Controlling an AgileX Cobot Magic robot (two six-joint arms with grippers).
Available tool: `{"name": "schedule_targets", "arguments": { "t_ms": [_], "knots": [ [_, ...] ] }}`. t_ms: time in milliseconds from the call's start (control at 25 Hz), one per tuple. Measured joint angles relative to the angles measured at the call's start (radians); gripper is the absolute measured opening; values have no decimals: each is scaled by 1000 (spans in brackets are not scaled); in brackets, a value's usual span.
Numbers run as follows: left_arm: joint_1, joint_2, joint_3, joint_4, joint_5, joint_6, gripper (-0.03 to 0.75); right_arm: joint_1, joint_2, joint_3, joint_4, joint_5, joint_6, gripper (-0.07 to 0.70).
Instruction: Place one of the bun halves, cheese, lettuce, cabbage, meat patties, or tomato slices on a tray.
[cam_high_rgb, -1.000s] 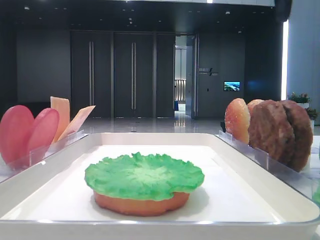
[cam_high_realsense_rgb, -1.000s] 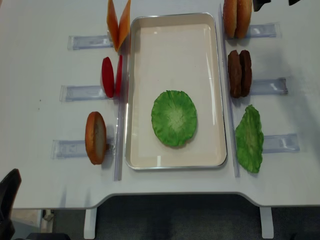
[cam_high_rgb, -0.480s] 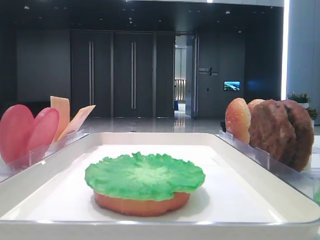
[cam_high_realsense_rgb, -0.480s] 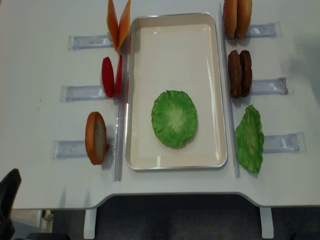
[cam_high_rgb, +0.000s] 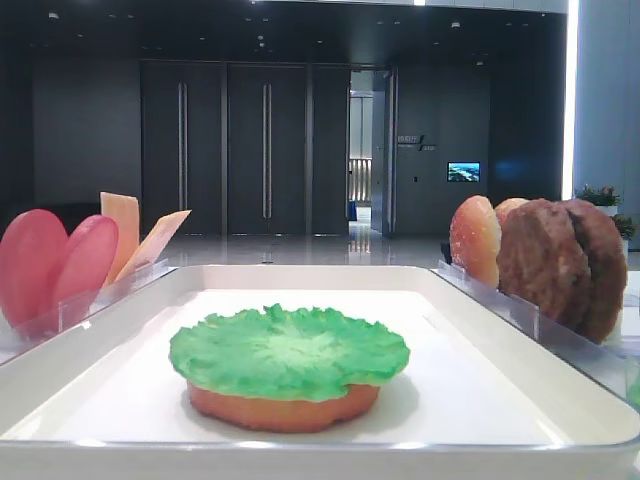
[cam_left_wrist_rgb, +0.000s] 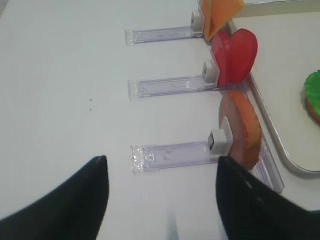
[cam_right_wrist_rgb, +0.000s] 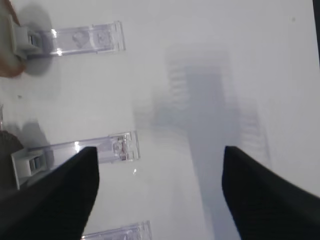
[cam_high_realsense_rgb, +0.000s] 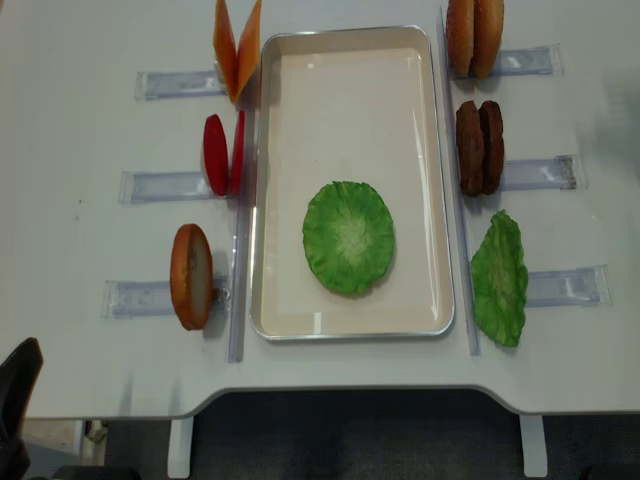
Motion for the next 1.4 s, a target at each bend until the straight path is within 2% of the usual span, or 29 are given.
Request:
{"name": "schedule_targets", "arguments": {
  "t_ms": [480,1120,1400],
  "knots": [
    [0,0,0,0,0,0,517,0,-414,325,27,2,8,493],
    [0,0,0,0,0,0,517,0,-1010,634,58,4,15,493],
    [0,0,0,0,0,0,517,0,-1210,750,42,4,15,491]
  ]
}}
